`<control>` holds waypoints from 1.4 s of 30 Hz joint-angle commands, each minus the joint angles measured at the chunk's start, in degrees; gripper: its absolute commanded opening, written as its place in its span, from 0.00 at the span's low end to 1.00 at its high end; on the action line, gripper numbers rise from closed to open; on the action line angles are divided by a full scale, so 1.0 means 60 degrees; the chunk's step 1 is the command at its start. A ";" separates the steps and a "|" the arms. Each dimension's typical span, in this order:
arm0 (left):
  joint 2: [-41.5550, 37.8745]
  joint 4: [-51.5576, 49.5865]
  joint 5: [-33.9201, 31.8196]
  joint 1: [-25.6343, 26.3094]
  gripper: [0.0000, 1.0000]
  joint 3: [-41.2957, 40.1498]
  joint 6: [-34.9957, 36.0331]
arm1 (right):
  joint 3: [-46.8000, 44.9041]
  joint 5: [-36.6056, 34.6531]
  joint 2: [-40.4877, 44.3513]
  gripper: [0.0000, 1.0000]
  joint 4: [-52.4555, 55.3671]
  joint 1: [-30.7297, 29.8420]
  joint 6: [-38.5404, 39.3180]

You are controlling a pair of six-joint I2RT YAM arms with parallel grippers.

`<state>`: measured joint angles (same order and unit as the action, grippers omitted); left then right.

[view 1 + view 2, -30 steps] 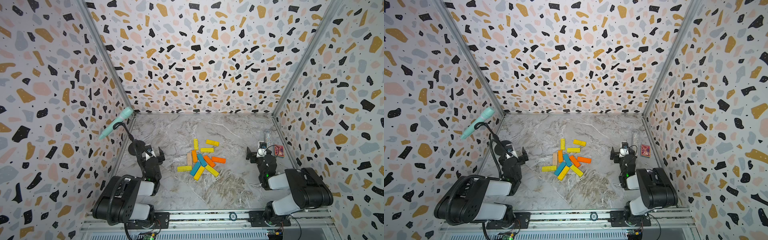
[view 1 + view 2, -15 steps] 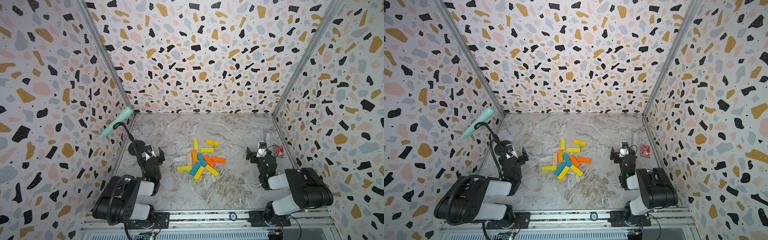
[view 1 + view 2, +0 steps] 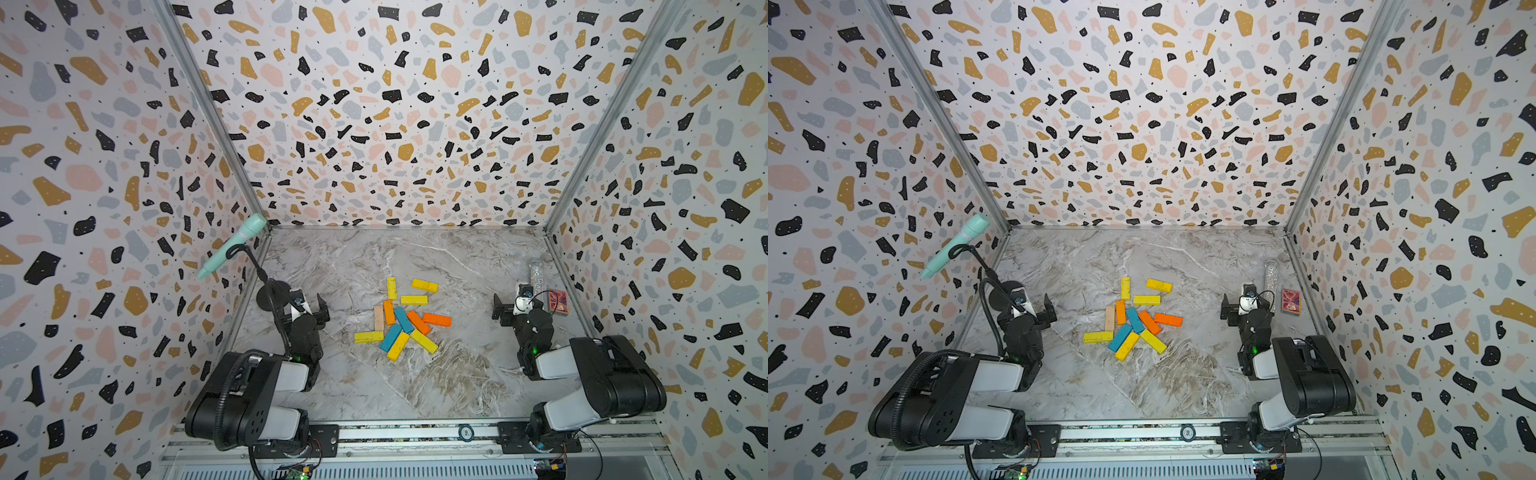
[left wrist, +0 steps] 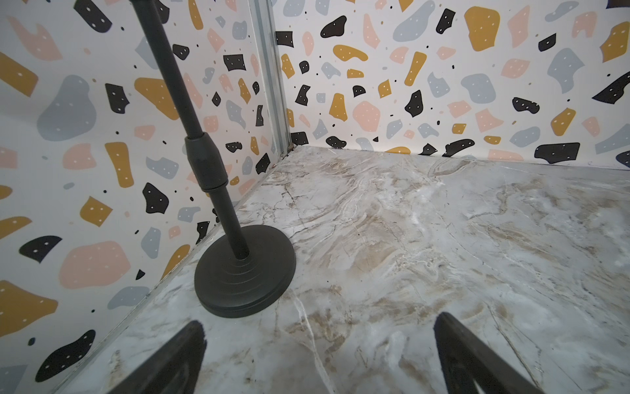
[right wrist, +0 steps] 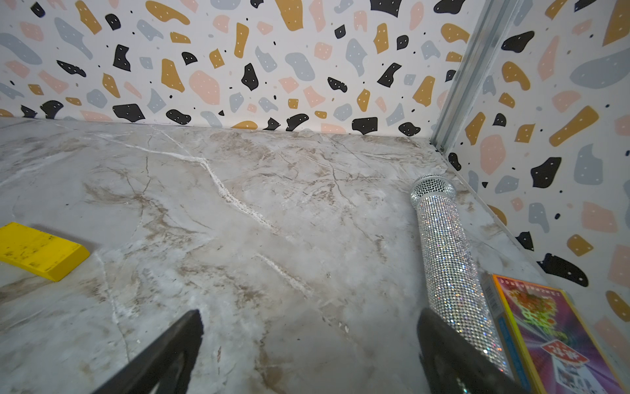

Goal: Assemble the number 6 with building blocks
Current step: Move the building block to the center of the board.

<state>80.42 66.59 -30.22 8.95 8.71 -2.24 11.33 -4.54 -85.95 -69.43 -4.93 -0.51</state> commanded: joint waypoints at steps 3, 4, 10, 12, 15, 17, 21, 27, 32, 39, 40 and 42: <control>-0.0119 0.0518 0.0070 -0.0056 1.00 -0.0001 -0.0009 | 0.0169 0.0037 0.0162 0.99 -0.0059 0.0029 0.0086; -0.0119 0.0533 0.0070 -0.0056 0.99 -0.0009 -0.0015 | 0.0159 0.0026 0.0173 0.99 -0.0076 0.0029 0.0086; -0.1705 -0.3769 0.0229 0.0009 1.00 0.1919 -0.0145 | 0.1569 0.0005 0.1969 0.98 0.3650 -0.0338 0.0234; -0.2360 -0.5319 0.0519 0.0024 1.00 0.2793 -0.1298 | 0.2409 0.0796 0.2521 0.97 0.5619 -0.0484 -0.0064; -0.3217 -0.5949 0.2113 0.0412 1.00 0.3073 -0.2457 | 0.3761 0.1686 0.2826 0.95 0.8754 -0.1298 -0.0065; -0.3664 -0.5798 0.2311 0.1005 0.99 0.2747 -0.2714 | 0.4381 0.1991 0.2758 0.95 1.0246 -0.2050 -0.0020; -0.4139 -0.4997 0.2473 0.1865 0.99 0.1810 -0.2747 | 0.5494 0.2315 0.1880 0.95 1.2141 -0.3611 0.0162; -0.4533 -0.4263 0.2842 0.1974 1.00 0.0992 -0.2695 | 0.7209 0.2010 -0.0505 0.93 1.3896 -0.4639 0.0930; -0.4992 -0.4311 0.2997 0.2007 1.00 0.0775 -0.2820 | 0.8007 0.1645 -0.1626 0.92 1.4479 -0.4664 0.1543; -0.5304 -0.4514 0.2992 0.1998 0.99 0.0760 -0.2863 | 0.8540 0.1830 -0.2536 0.86 1.4808 -0.4694 0.2269; -0.5282 -0.4526 0.2980 0.2002 0.99 0.0773 -0.2871 | 0.8581 0.1921 -0.2648 0.85 1.4836 -0.4701 0.2323; -0.5252 -0.4614 0.2945 0.1999 0.99 0.0826 -0.2902 | 0.8642 0.2019 -0.2820 0.83 1.4829 -0.4696 0.2327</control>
<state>49.12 37.56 -12.49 20.71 13.85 -19.11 61.54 6.55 -102.13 16.69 -32.88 11.31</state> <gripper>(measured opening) 0.995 0.833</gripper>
